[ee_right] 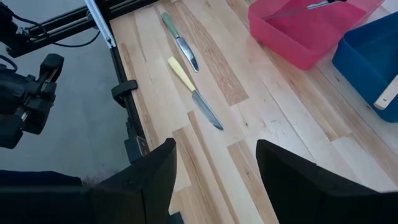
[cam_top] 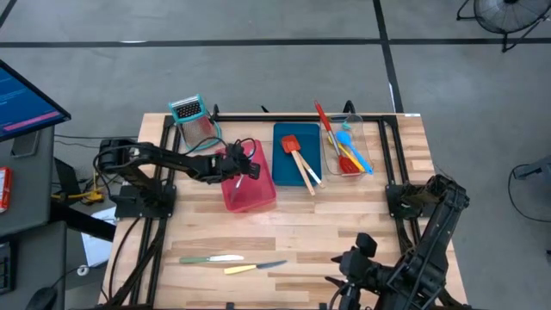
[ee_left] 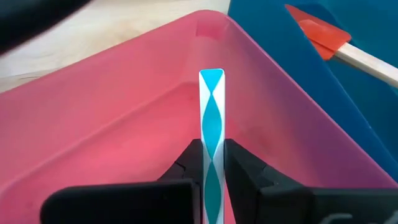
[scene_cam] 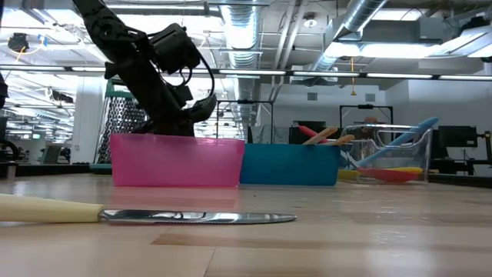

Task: Pick & Place Kitchen Items
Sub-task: Put the blue table knife into the red bin, then put the yellow table knife into the red bin

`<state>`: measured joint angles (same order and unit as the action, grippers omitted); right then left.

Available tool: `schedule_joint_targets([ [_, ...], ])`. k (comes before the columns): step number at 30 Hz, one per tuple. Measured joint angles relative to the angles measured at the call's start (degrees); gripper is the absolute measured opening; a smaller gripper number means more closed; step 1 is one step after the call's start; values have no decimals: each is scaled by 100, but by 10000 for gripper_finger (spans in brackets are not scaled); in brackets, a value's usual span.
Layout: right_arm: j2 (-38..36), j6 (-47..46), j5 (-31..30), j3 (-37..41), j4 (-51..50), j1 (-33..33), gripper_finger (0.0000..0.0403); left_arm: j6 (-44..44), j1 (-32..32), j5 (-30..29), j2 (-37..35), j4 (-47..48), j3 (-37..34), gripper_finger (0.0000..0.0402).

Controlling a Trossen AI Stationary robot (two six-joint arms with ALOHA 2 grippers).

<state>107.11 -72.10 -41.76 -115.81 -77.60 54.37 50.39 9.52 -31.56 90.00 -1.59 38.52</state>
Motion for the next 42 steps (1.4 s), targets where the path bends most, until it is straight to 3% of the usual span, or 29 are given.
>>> schedule_joint_targets([
  [8, 0, 0, -2, 0, -16, 0, 216, -187, 17, 32, 12, -8, 0, 39],
  [13, 0, 0, -1, 0, -8, 0, 216, -199, 17, 58, 12, -8, 0, 77],
  [20, 0, 0, -2, 0, 0, 0, 216, -404, 22, 568, -96, -92, -2, 140],
  [26, 2, 16, -8, 0, -17, 0, 216, -1384, -117, 1163, -938, -213, 0, 162],
  [36, 1, 46, -15, 0, -16, -4, 216, -2268, -1066, 1197, -3084, -240, 0, 163],
  [42, 0, 48, -26, 0, -8, -4, 216, -2433, -1932, 1256, -3638, -7, 2, 163],
])
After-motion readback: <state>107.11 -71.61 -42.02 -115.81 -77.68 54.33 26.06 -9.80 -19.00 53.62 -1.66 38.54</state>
